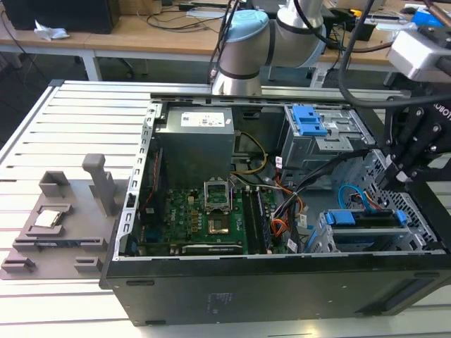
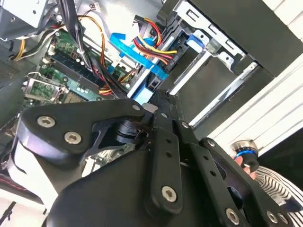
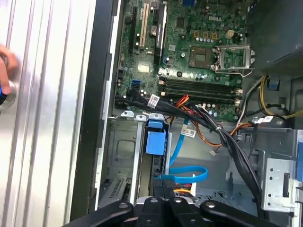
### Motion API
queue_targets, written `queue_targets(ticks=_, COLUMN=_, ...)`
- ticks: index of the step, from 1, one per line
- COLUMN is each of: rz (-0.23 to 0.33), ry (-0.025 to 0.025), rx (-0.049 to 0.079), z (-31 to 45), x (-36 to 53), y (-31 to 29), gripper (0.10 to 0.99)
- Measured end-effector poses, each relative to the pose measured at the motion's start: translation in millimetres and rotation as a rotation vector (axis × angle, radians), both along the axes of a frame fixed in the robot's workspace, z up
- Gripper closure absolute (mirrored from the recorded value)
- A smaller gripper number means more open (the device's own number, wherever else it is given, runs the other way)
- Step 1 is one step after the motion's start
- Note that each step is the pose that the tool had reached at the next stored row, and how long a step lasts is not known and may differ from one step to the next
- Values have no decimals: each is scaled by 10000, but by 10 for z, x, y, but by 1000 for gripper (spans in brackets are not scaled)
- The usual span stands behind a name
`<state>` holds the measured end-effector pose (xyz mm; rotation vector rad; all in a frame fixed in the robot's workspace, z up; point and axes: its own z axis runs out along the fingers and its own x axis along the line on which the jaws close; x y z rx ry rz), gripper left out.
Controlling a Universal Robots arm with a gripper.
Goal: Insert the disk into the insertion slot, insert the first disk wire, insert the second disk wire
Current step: 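Insert the second disk wire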
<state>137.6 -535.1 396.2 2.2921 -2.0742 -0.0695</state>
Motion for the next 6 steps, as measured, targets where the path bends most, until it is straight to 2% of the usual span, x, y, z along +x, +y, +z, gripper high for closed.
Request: queue_targets(ticks=6, rz=0, ry=0, rx=-2, z=4, x=0, y=0, gripper=980)
